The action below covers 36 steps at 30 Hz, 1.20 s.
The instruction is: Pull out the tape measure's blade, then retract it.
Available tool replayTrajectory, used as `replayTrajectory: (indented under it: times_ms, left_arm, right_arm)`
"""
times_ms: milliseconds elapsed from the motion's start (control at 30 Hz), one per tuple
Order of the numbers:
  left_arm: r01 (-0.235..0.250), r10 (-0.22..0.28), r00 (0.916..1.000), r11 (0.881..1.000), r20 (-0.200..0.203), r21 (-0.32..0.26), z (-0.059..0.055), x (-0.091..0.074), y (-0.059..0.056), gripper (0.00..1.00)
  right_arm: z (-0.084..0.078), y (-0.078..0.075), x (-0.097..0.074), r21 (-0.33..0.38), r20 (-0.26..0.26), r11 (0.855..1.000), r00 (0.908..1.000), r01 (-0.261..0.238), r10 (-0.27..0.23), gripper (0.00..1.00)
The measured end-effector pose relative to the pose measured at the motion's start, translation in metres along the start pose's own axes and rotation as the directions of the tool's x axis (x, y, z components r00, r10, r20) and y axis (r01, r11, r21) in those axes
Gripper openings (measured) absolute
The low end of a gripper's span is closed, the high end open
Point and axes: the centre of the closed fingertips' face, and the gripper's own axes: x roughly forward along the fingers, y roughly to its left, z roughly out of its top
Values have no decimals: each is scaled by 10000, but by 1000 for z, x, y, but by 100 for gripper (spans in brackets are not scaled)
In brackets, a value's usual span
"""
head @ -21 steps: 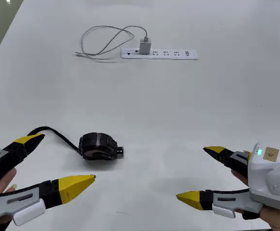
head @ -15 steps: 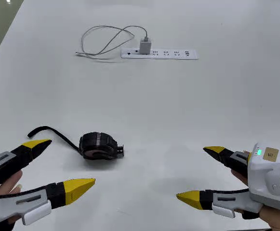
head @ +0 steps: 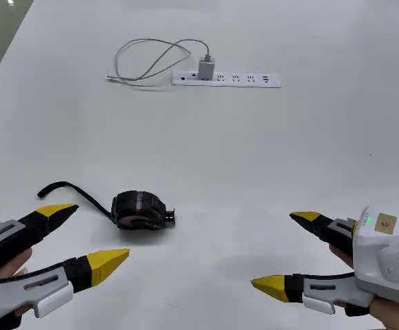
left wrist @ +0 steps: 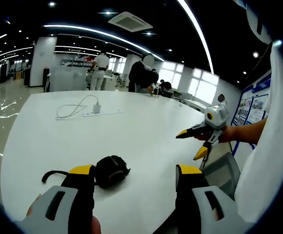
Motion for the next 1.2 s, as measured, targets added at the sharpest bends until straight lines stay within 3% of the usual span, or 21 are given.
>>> replayTrajectory:
  times_ms: [133,267,400,1200]
  left_arm:
    - [99,-97,9999,9996,-108,254,-4,1,-2,73]
    - [207,-161,9976,9974,-668,688,-18,4,-3,85]
    - [295,-247,9973,9972,-693,687,-21,4,-4,89]
    - [237,-126,9934,9950,-1136,974,-32,4,10,93]
  right_arm:
    - [-1,1,-1,-124,-44,9999,9999,-94,93,78]
    - [-2,0,-2,-193,-96,9997,9999,-142,140,79]
    - [-3,0,-2,-220,-138,9996,9998,-148,145,79]
    - [0,0,6,-514,-273,9980,9990,-373,359,80]
